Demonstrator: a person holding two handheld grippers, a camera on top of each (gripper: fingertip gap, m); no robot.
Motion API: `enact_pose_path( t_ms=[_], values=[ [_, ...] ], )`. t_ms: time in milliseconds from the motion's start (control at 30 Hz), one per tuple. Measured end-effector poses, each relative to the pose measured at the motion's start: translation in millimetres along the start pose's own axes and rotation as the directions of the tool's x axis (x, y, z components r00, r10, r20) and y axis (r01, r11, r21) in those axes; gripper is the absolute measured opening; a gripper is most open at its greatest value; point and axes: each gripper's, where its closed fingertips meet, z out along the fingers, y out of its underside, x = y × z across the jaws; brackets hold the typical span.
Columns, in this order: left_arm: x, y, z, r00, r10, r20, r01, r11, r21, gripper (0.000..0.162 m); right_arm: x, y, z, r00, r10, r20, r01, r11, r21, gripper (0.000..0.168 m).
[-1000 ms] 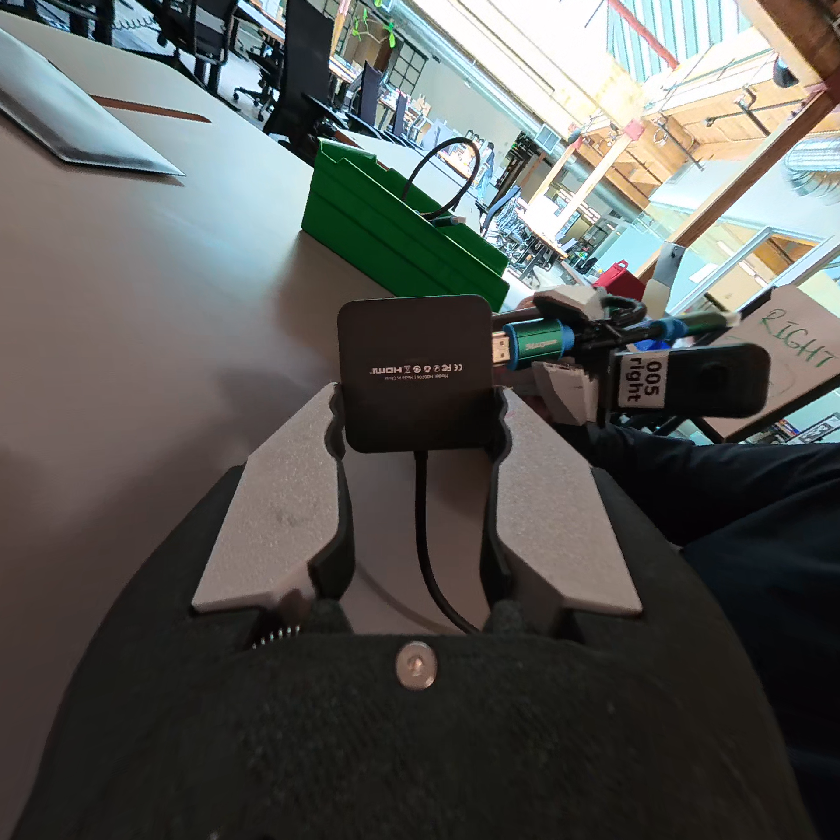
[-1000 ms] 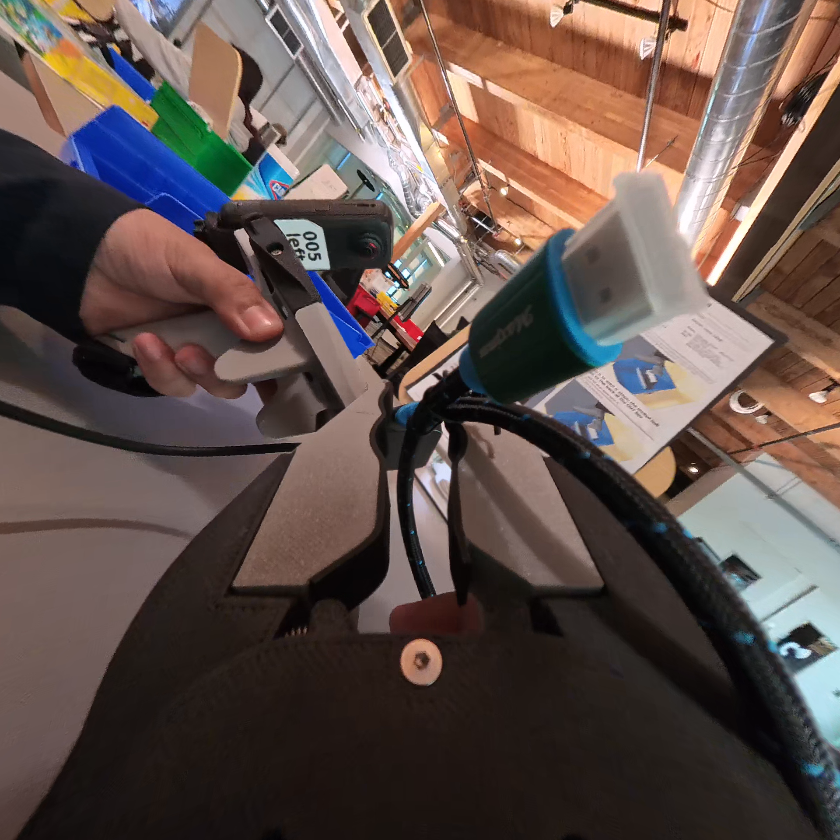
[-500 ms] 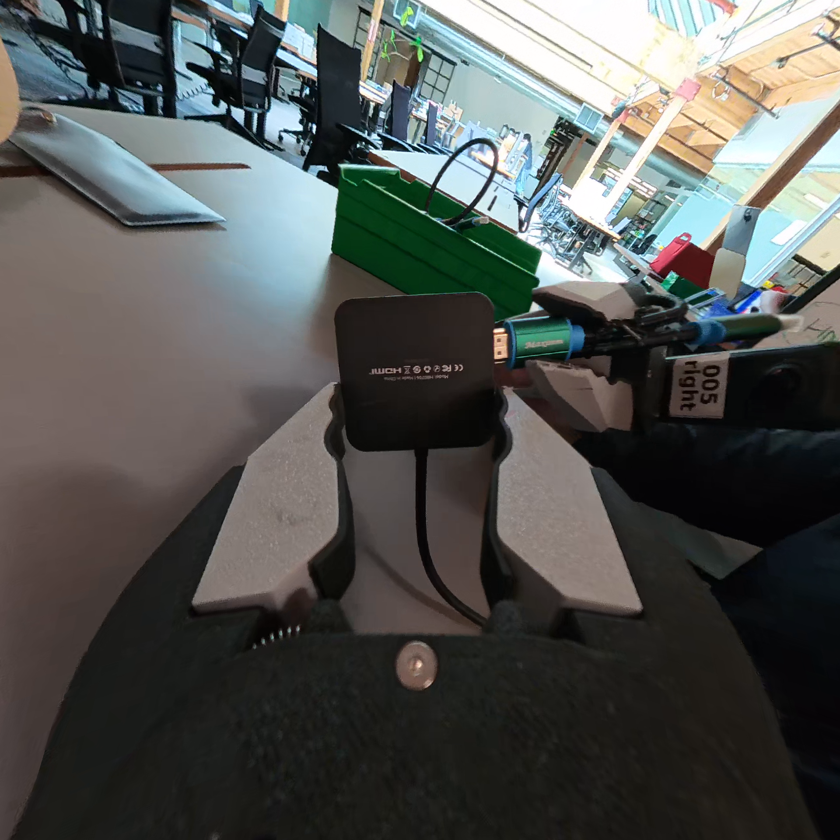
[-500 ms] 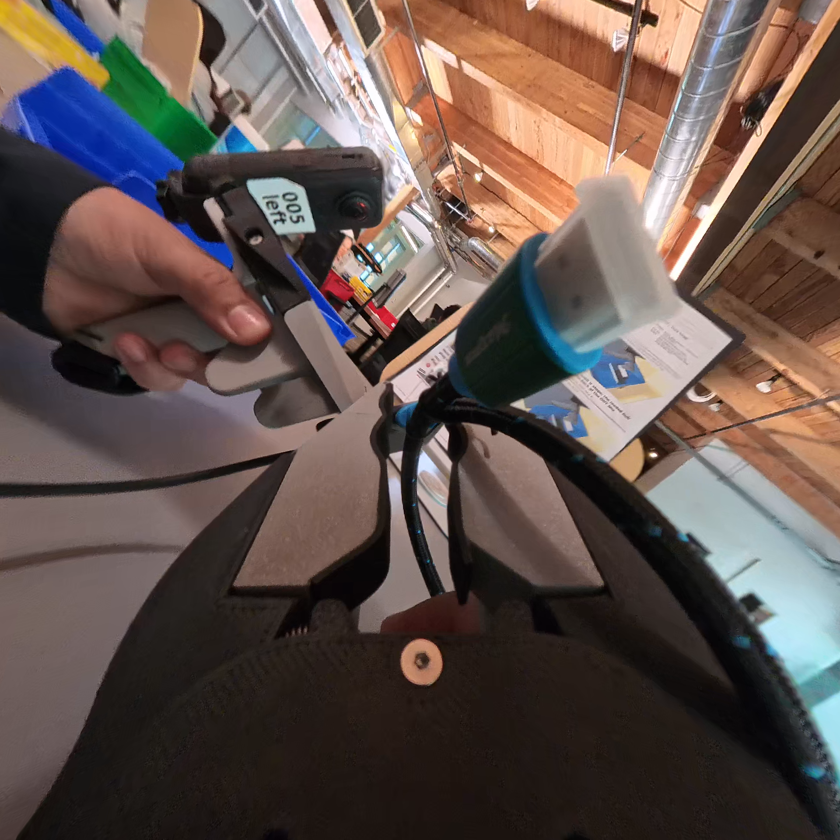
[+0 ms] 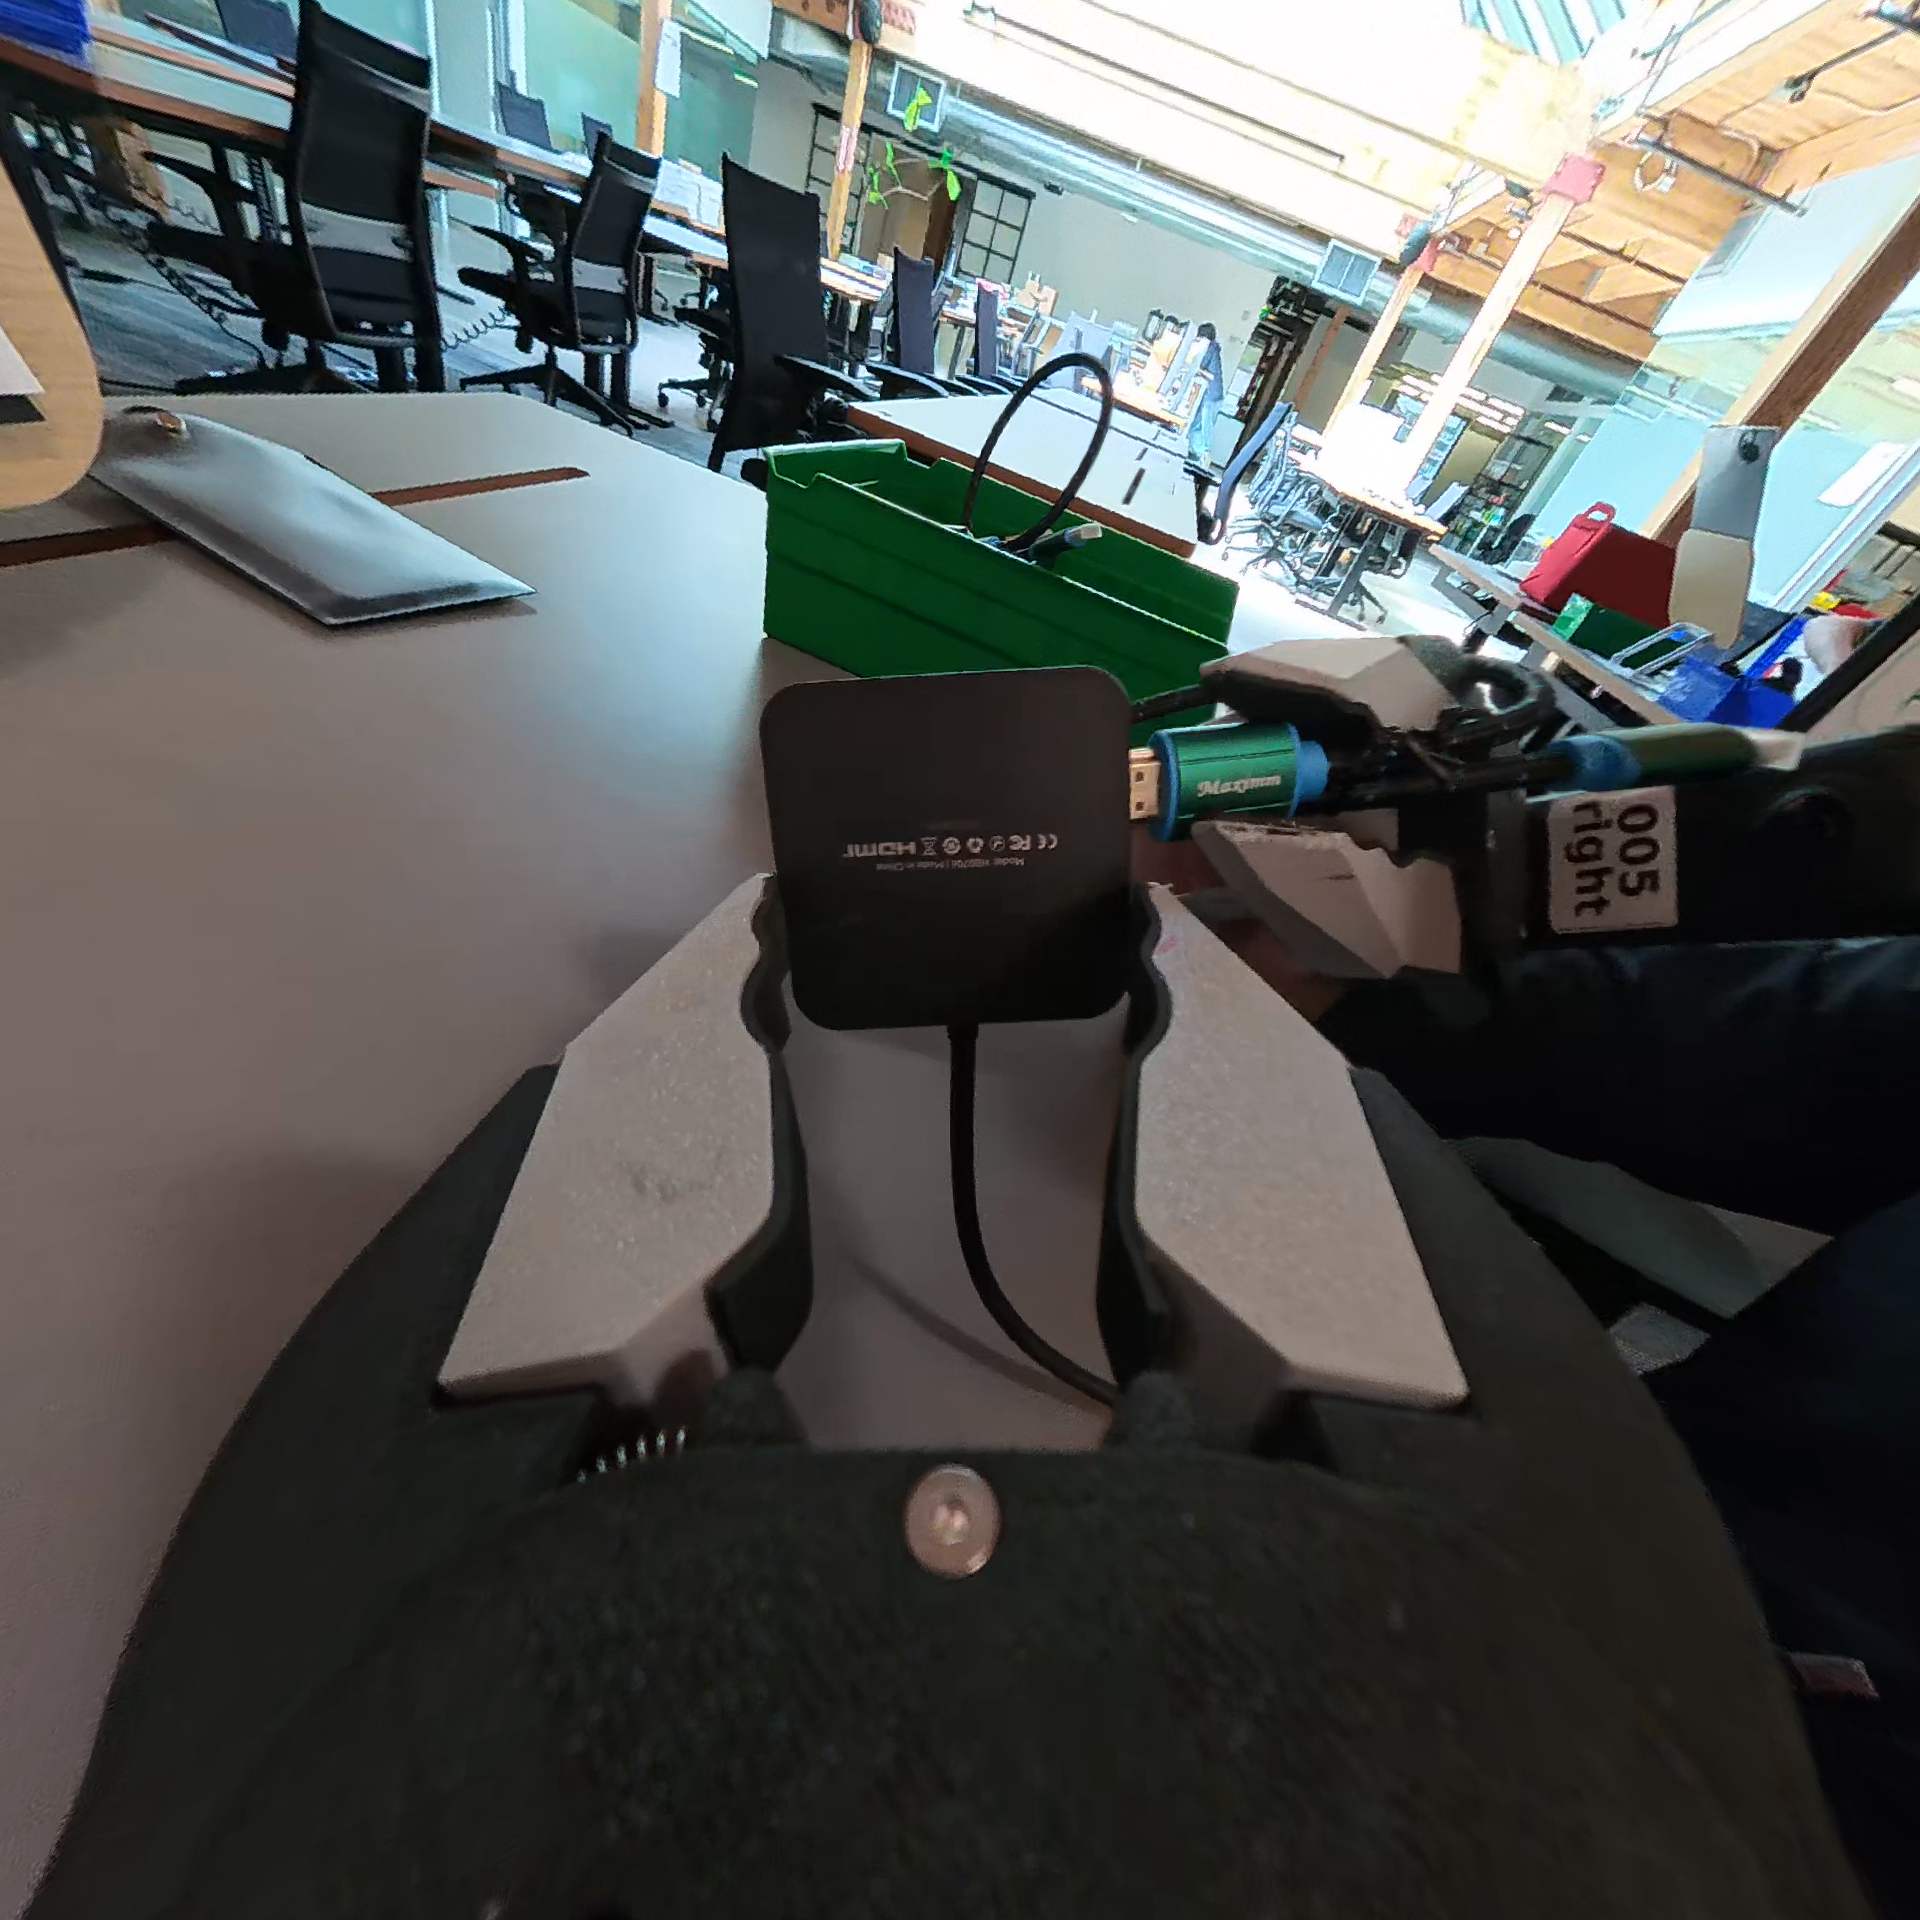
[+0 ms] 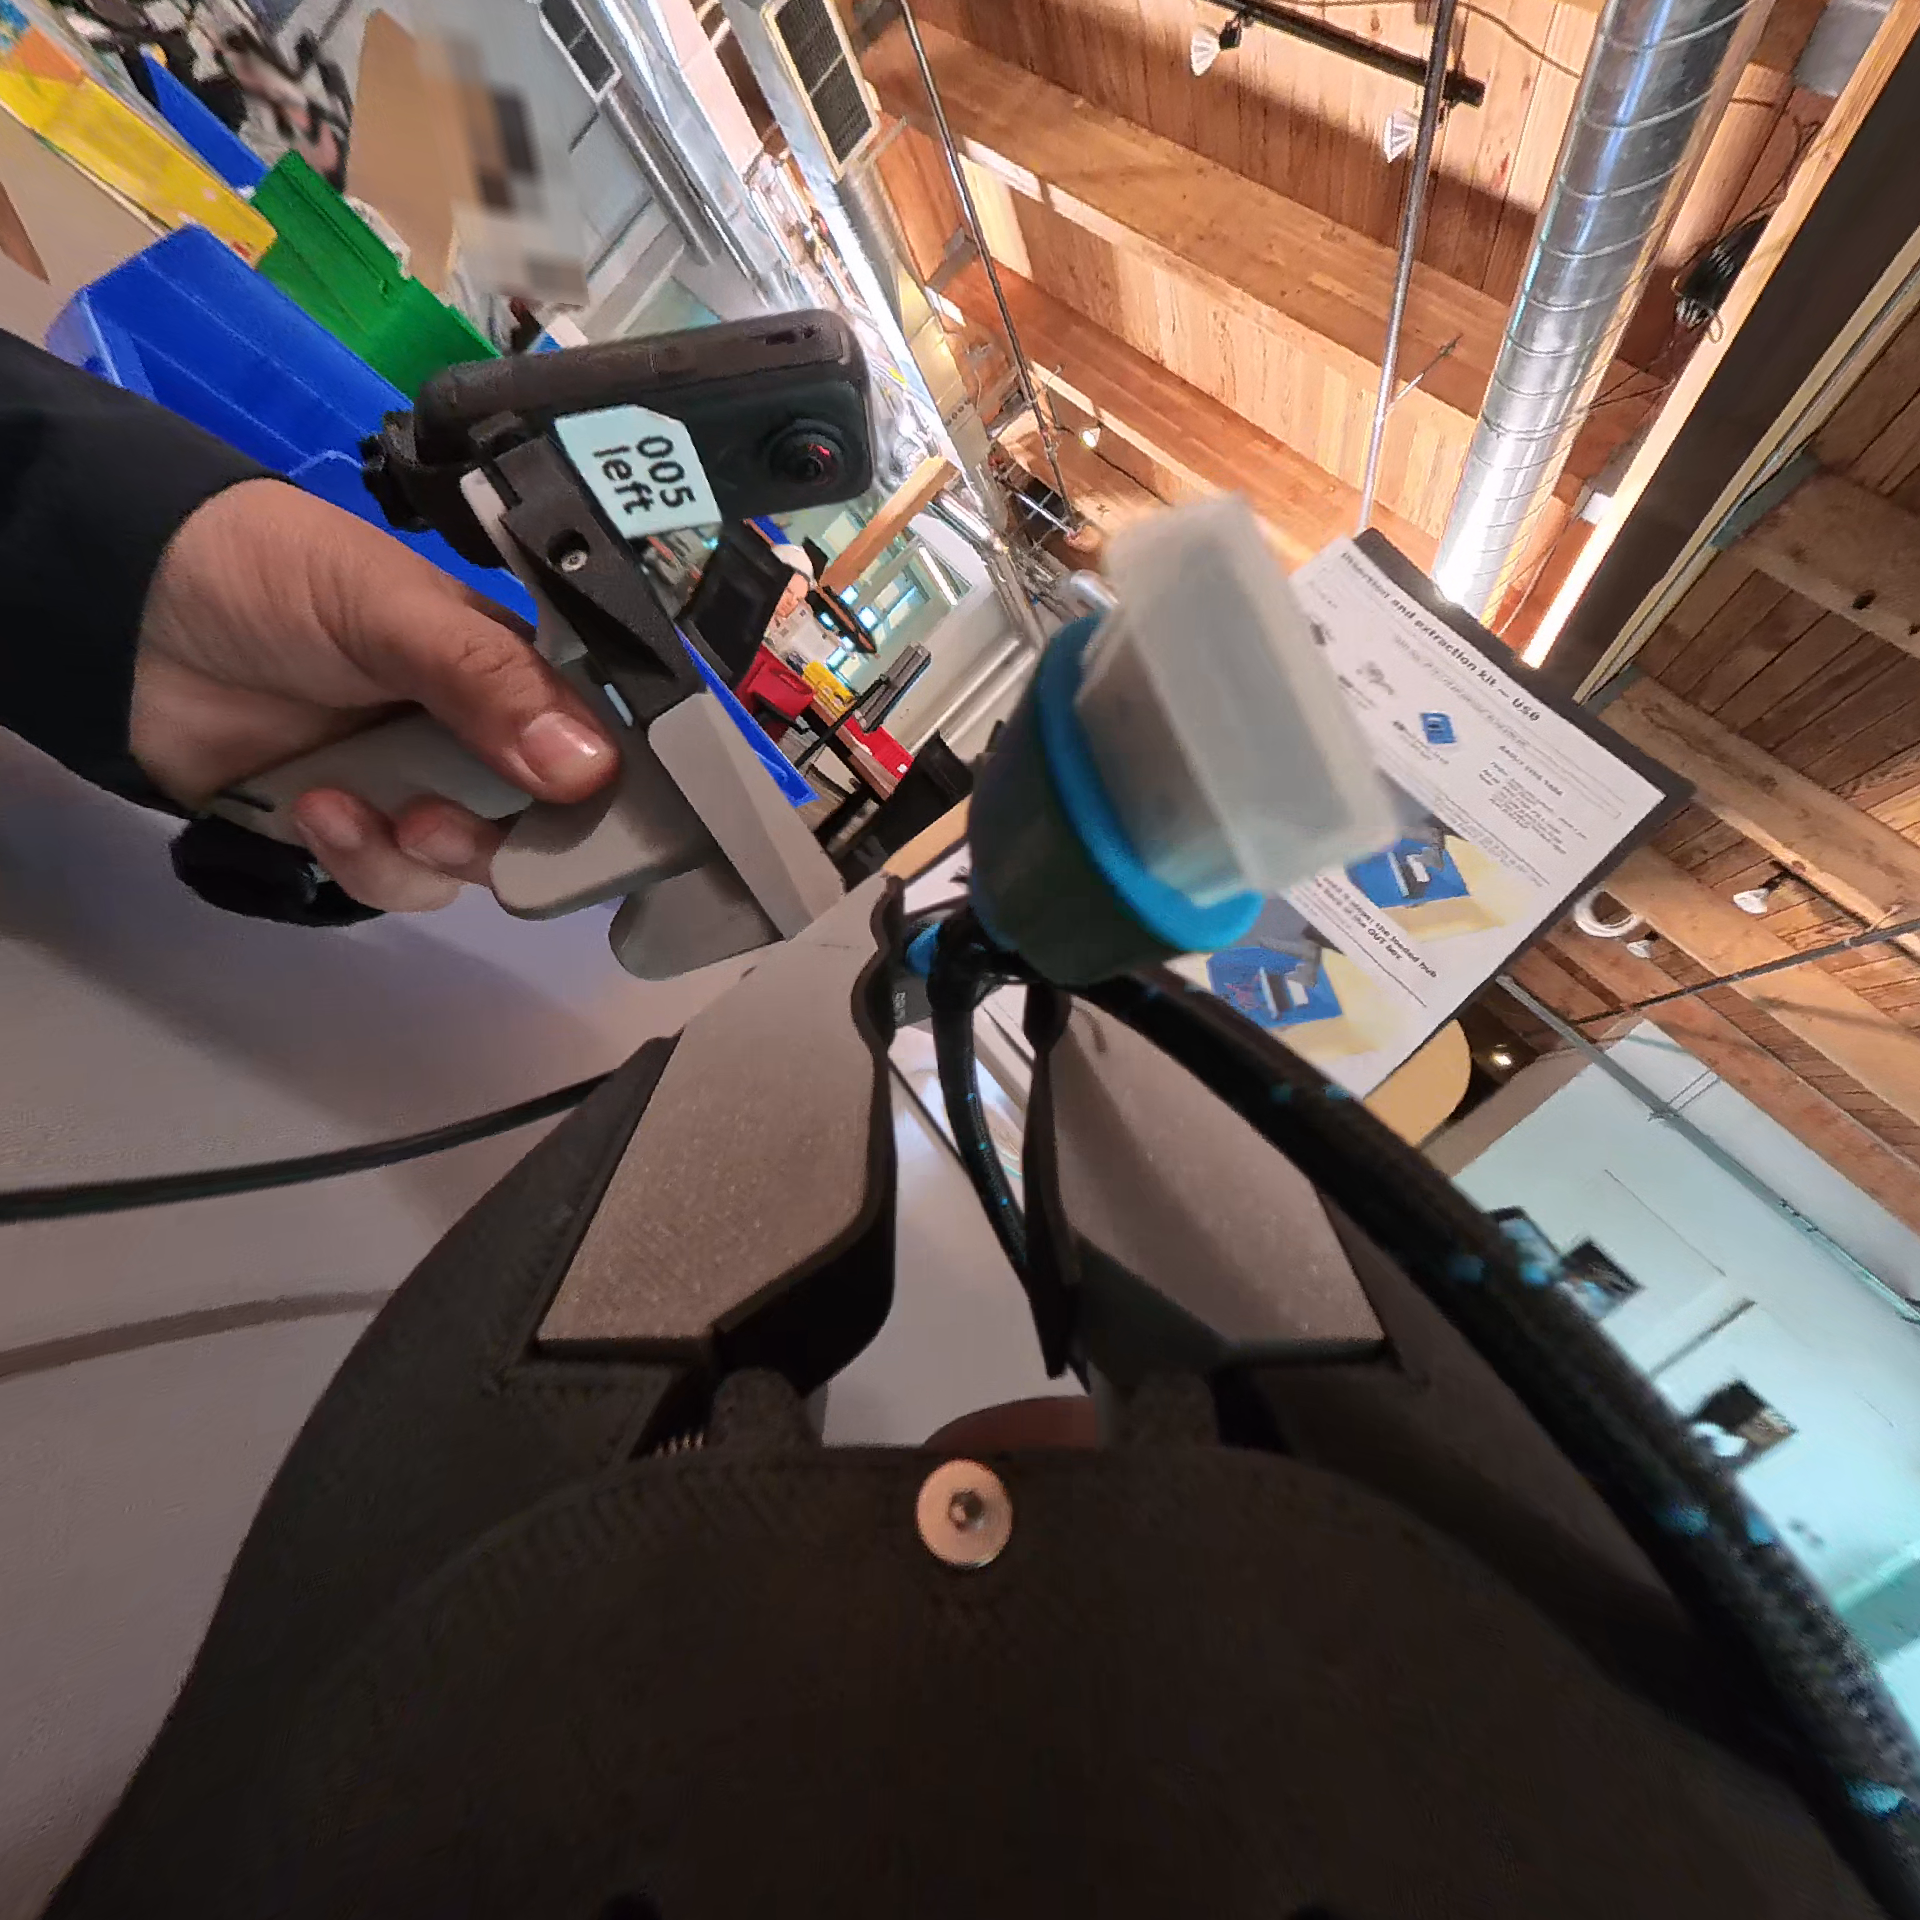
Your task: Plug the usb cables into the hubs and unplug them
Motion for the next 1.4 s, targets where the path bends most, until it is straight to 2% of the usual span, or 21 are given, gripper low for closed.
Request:
enact_pose_path(
  t_ms=[33,233,367,533,667,733,800,1033,1100,1167,1333,1400],
  values=[
    [0.9,-0.5,-0.1,1.000,0.009,-0.001,-0.009,1.000,0.001,0.064,0.2,-0.5,-0.5,1.000,0.025,0.009,-0.025,1.000,0.007,0.019],
    [-3.3,-2.2,1.2,0.997,0.061,0.053,-0.062,0.998,0.009,0.064,-0.6,4.7,0.8,0.975,0.206,0.077,-0.206,0.978,-0.010,0.014],
    [-11.7,-0.7,7.6,0.997,-0.040,0.069,0.037,0.999,0.035,0.064,4.8,14.0,6.5,0.961,0.274,0.025,-0.272,0.961,-0.054,0.013],
    [-15.7,-5.5,5.6,0.994,-0.014,0.112,0.006,0.997,0.071,0.064,6.4,14.6,8.8,0.932,0.361,-0.006,-0.361,0.930,-0.066,0.013],
    [-21.9,-5.1,4.7,0.989,-0.042,0.141,0.030,0.996,0.087,0.064,7.6,21.1,12.5,0.869,0.494,-0.039,-0.495,0.863,-0.103,0.015],
    [-26.6,-5.5,3.5,0.985,-0.048,0.167,0.032,0.995,0.099,0.064,4.7,21.6,14.6,0.812,0.583,-0.035,-0.582,0.805,-0.114,0.026],
    [-29.3,-6.4,2.2,0.982,-0.038,0.187,0.019,0.995,0.102,0.064,2.0,22.1,16.0,0.765,0.642,-0.042,-0.642,0.757,-0.121,0.029],
    [-37.3,-8.2,-3.5,0.969,-0.011,0.248,-0.014,0.995,0.101,0.064,-1.3,22.4,13.9,0.683,0.729,-0.053,-0.728,0.671,-0.140,0.031],
    [-35.4,-7.5,-2.5,0.972,-0.016,0.234,-0.008,0.995,0.100,0.064,2.4,25.7,13.2,0.654,0.753,-0.074,-0.754,0.640,-0.145,0.021],
    [-34.1,-6.1,-0.3,0.973,-0.014,0.231,-0.008,0.996,0.092,0.064,5.7,34.7,14.5,0.654,0.747,-0.117,-0.754,0.634,-0.173,0.010],
    [-37.6,-3.1,-1.2,0.969,-0.018,0.244,-0.001,0.997,0.078,0.064,29.4,36.6,10.5,0.666,0.715,-0.211,-0.742,0.664,-0.095,0.010],
    [-38.3,-5.0,-2.4,0.971,-0.039,0.236,0.016,0.995,0.097,0.064,30.1,36.7,11.0,0.663,0.719,-0.209,-0.745,0.660,-0.093,0.010]
  ],
)
